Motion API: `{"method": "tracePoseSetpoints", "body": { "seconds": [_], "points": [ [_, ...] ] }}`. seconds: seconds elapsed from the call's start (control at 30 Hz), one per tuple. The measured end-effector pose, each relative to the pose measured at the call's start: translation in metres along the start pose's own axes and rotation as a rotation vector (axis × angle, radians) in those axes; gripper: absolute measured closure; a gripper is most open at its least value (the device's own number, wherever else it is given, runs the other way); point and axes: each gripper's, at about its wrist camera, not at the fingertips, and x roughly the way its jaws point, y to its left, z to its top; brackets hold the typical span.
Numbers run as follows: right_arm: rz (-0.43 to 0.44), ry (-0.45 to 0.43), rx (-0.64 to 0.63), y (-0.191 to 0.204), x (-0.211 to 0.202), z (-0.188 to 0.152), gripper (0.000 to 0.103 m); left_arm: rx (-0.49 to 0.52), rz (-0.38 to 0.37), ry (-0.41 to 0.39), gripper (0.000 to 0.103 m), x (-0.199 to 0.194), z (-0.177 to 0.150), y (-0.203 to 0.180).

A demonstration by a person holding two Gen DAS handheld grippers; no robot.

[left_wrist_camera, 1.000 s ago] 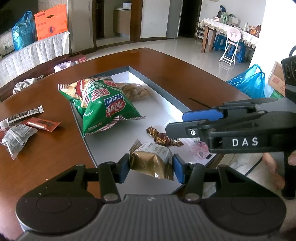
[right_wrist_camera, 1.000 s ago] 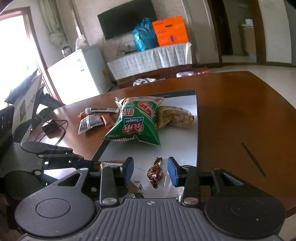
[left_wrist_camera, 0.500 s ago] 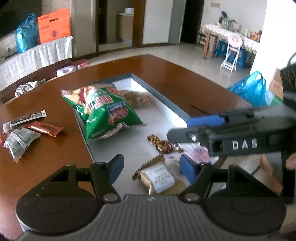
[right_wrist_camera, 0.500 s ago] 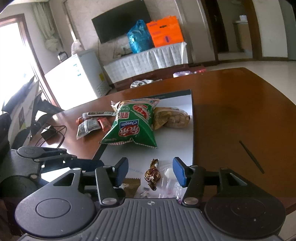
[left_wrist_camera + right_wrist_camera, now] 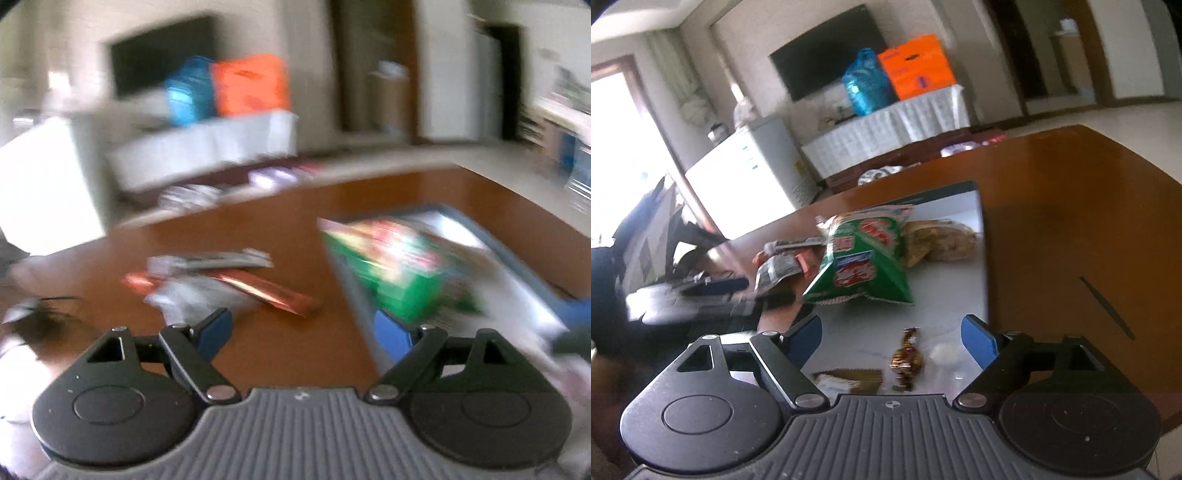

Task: Organize snacks
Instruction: 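Move both tools from the box back to the snacks on the table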

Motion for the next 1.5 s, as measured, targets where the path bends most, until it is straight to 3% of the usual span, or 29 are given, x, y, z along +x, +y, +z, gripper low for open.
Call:
{"method": "tracePoseSetpoints", "body": {
  "seconds": [0.1, 0.2, 0.3, 0.4, 0.5, 0.6, 0.73, 0.83, 0.9, 1.0, 1.1, 1.33, 1.5],
  "points": [
    [0.021, 0.001, -0.085, 0.023, 0.009, 0.002, 0.02, -0.007, 0.166, -0.025, 0.017, 0.016, 0.0, 0.012],
    [0.041, -0.015, -0.128, 0.041, 0.016, 0.005, 0.015, -0.071, 0.169, -0.037, 0.017, 0.024, 0.004, 0.026],
    [0.055, -0.03, -0.128, 0.05, 0.024, 0.001, 0.015, -0.138, 0.218, -0.013, 0.017, 0.039, 0.02, 0.035],
    [0.014, -0.052, -0.227, 0.061, 0.029, -0.007, 0.015, -0.227, 0.182, 0.028, 0.012, 0.05, 0.03, 0.05],
    [-0.001, -0.051, -0.304, 0.069, 0.031, -0.012, 0.012, -0.303, 0.222, 0.039, 0.011, 0.061, 0.018, 0.066],
    [-0.022, -0.05, -0.363, 0.079, 0.036, -0.01, 0.012, -0.373, 0.183, 0.078, 0.011, 0.071, 0.006, 0.081],
    [-0.031, -0.102, -0.377, 0.099, 0.045, 0.015, 0.011, -0.381, 0.126, 0.071, 0.011, 0.075, 0.008, 0.096],
    [-0.056, -0.193, -0.369, 0.119, 0.053, 0.041, 0.008, -0.394, 0.148, 0.052, 0.011, 0.076, 0.006, 0.106],
    [-0.057, -0.22, -0.347, 0.13, 0.064, 0.057, 0.0, -0.413, 0.162, 0.058, 0.011, 0.078, 0.004, 0.111],
    [-0.058, -0.119, -0.366, 0.147, 0.097, 0.074, 0.001, -0.421, 0.162, 0.074, 0.011, 0.083, 0.002, 0.116],
    [-0.106, 0.003, -0.484, 0.161, 0.123, 0.073, 0.002, -0.43, 0.182, 0.078, 0.011, 0.086, -0.001, 0.121],
    [-0.123, 0.128, -0.717, 0.181, 0.153, 0.053, 0.007, -0.524, 0.236, 0.067, 0.011, 0.089, -0.004, 0.137],
    [-0.163, 0.215, -0.804, 0.185, 0.187, 0.051, 0.035, -0.547, 0.215, 0.065, 0.011, 0.091, -0.004, 0.137]
  ]
}}
